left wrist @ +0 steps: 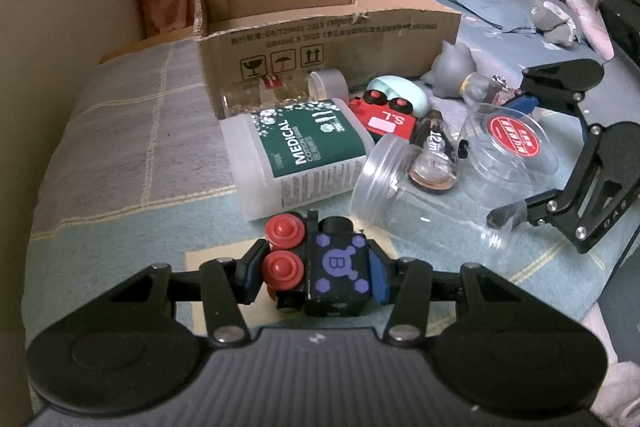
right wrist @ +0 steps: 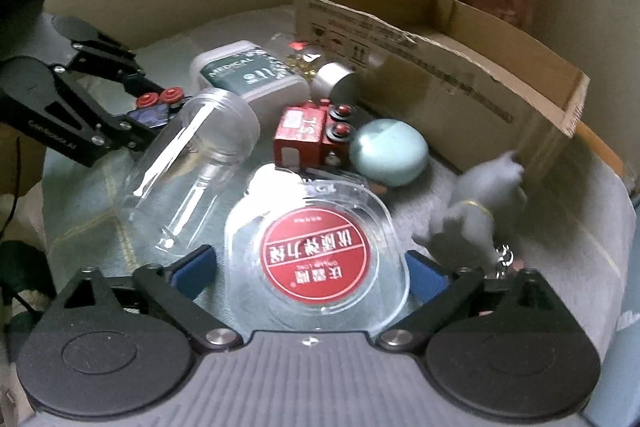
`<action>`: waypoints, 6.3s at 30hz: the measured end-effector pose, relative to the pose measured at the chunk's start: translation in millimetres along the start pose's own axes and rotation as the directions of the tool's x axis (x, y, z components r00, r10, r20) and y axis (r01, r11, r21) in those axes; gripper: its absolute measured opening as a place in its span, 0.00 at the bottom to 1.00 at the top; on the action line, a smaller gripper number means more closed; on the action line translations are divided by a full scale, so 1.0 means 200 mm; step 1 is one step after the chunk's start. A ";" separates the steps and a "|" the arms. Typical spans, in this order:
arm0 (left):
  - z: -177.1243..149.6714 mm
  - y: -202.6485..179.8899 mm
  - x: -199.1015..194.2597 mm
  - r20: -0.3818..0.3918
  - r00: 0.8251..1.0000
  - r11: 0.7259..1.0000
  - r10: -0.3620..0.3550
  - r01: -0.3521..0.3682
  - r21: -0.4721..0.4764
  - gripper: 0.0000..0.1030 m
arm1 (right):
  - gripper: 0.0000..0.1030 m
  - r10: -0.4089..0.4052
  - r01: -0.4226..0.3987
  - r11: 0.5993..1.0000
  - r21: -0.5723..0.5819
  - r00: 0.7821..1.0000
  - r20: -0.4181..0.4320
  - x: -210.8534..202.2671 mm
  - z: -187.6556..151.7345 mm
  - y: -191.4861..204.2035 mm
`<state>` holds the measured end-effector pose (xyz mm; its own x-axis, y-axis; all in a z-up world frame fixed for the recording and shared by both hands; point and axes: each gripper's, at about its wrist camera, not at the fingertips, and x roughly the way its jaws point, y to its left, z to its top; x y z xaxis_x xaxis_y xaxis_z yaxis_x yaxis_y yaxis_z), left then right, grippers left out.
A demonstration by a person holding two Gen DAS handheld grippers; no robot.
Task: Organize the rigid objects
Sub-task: 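Grasp the black toy with the left tool while the right tool grasps the clear jar, then carry both items into the cardboard box and open both tools, then move the left tool to the white MEDICAL tub while the right tool reaches the clear jar, then grasp the MEDICAL tub with the left tool while the right tool grasps the clear jar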
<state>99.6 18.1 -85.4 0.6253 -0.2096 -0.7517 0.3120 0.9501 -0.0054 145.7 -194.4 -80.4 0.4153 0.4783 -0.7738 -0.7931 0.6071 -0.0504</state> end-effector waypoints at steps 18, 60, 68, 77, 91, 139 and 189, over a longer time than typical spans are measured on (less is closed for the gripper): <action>0.08 0.04 -0.19 -0.036 0.999 0.998 -0.016 0.018 0.058 0.48 | 0.79 -0.090 0.091 0.973 0.212 0.996 -0.017 -0.27 0.09 -0.02; 1.05 0.22 0.14 0.146 0.987 0.998 0.066 -0.068 0.009 0.93 | 1.00 -0.295 0.254 0.877 0.409 0.955 0.038 -0.27 0.58 -0.37; 0.89 0.19 0.03 0.103 0.993 0.998 0.054 -0.057 0.027 0.93 | 1.00 -0.330 0.292 0.865 0.409 0.944 0.023 -0.35 0.51 -0.21; 0.65 0.15 -0.05 0.081 0.994 0.997 0.072 -0.075 0.032 0.96 | 1.00 -0.372 0.343 0.791 0.506 0.927 -0.046 -0.35 0.31 -0.09; 0.40 0.07 -0.07 0.083 0.994 0.996 0.066 -0.071 0.059 0.97 | 1.00 -0.270 0.257 0.861 0.440 0.962 -0.034 -0.17 0.16 0.35; 0.24 0.27 0.10 0.015 1.000 0.999 -0.023 0.023 0.027 0.98 | 1.00 -0.219 0.272 0.768 0.580 0.962 -0.162 0.14 0.31 0.37; 0.59 0.17 -0.13 0.071 0.996 0.991 -0.063 0.053 0.124 0.81 | 0.92 -0.340 0.331 0.855 0.399 0.939 -0.051 -0.30 0.39 0.11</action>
<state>179.6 29.0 11.8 0.6537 -0.2845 -0.7012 0.4316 0.9013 0.0366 138.2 -159.3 13.6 0.6367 0.2108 -0.7418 -0.3630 0.9306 -0.0471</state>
